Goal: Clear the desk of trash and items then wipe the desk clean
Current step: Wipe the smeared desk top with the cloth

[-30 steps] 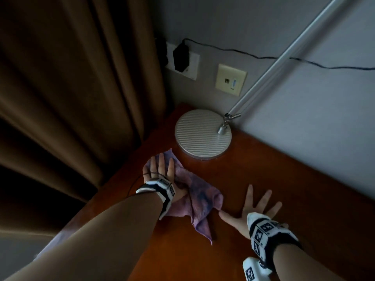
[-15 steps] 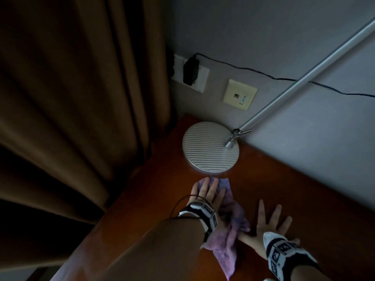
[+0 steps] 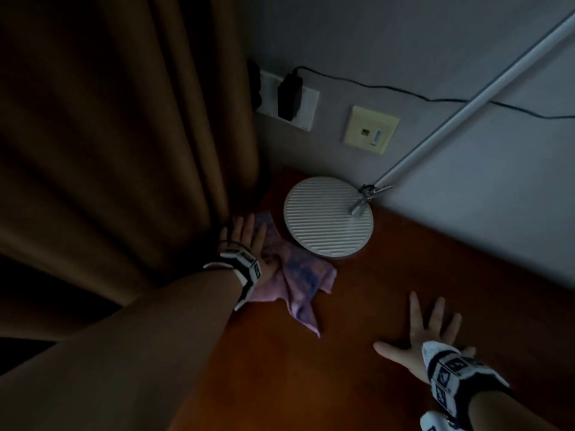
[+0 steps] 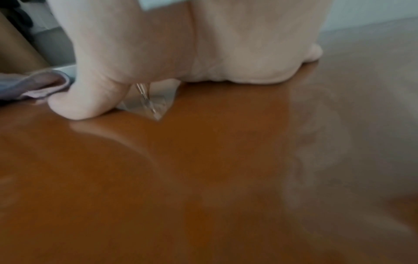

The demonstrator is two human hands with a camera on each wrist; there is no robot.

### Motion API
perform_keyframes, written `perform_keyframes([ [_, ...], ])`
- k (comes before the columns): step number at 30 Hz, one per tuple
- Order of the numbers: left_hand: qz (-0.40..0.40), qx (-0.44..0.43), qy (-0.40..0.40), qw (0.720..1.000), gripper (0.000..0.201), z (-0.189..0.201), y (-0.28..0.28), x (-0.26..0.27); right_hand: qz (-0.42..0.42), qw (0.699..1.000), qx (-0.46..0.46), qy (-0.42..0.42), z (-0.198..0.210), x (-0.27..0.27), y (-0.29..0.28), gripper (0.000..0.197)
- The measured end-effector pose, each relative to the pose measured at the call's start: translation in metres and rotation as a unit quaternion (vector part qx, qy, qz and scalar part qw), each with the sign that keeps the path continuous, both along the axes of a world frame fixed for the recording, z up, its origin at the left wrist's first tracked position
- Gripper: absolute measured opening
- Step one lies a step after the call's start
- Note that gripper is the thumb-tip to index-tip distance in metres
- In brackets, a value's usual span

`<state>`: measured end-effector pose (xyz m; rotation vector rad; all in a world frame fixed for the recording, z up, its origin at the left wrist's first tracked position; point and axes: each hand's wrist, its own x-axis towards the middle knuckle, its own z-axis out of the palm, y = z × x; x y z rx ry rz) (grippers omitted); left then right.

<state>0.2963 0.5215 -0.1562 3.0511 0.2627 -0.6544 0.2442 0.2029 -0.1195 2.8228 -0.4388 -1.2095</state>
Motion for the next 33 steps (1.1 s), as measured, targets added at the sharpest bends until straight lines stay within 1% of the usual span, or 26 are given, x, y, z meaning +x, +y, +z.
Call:
perform_keyframes([
  [2, -0.002, 0.003, -0.005, 1.0, 0.075, 0.001, -0.005, 0.014, 0.004, 1.0, -0.002, 0.001, 0.001, 0.0, -0.001, 0.134],
  [6, -0.009, 0.009, -0.045, 0.999, 0.068, -0.003, -0.008, 0.036, 0.009, 1.0, 0.002, -0.011, -0.007, 0.002, -0.003, 0.135],
  [9, -0.009, 0.015, -0.045, 0.999, 0.065, -0.002, -0.008, 0.031, 0.015, 1.0, -0.005, -0.013, -0.009, 0.0, -0.004, 0.135],
  [11, -0.001, 0.008, -0.068, 0.998, 0.066, -0.006, -0.008, 0.019, 0.019, 1.0, 0.001, -0.018, -0.008, -0.002, -0.004, 0.133],
  [14, 0.025, -0.009, -0.11, 0.994, 0.075, -0.018, -0.009, -0.021, 0.021, 0.999, 0.008, -0.03, -0.004, -0.006, -0.004, 0.13],
  [16, 0.032, -0.002, -0.113, 0.993, 0.083, -0.022, -0.007, -0.058, 0.026, 0.999, 0.014, -0.046, -0.006, -0.008, -0.006, 0.128],
  [19, 0.045, 0.008, -0.128, 0.991, 0.089, -0.021, -0.001, -0.12, 0.031, 0.996, 0.029, -0.081, -0.005, -0.014, -0.009, 0.127],
  [21, 0.064, -0.011, -0.146, 0.987, 0.095, -0.017, -0.004, -0.166, 0.03, 0.991, 0.041, -0.121, -0.005, -0.031, -0.009, 0.118],
  [23, 0.068, -0.023, -0.151, 0.986, 0.096, -0.017, -0.005, -0.205, 0.039, 0.987, 0.044, -0.15, -0.007, -0.057, -0.006, 0.107],
  [25, 0.067, -0.027, -0.134, 0.988, 0.097, -0.019, -0.008, -0.239, 0.065, 0.988, 0.041, -0.134, -0.007, -0.094, -0.006, 0.103],
  [27, 0.071, -0.036, -0.106, 0.991, 0.096, -0.018, -0.013, -0.267, 0.1, 0.988, 0.044, -0.111, -0.006, -0.135, -0.013, 0.103],
  [29, 0.074, -0.038, -0.095, 0.992, 0.097, -0.017, -0.021, -0.289, 0.124, 0.986, 0.063, -0.093, -0.006, -0.17, -0.023, 0.105],
  [32, 0.08, -0.05, -0.09, 0.991, 0.108, -0.011, -0.038, -0.317, 0.128, 0.983, 0.109, -0.069, 0.005, -0.221, -0.043, 0.108],
  [33, 0.089, -0.053, -0.063, 0.993, 0.11, -0.011, -0.043, -0.325, 0.122, 0.982, 0.128, -0.062, 0.006, -0.236, -0.046, 0.109],
])
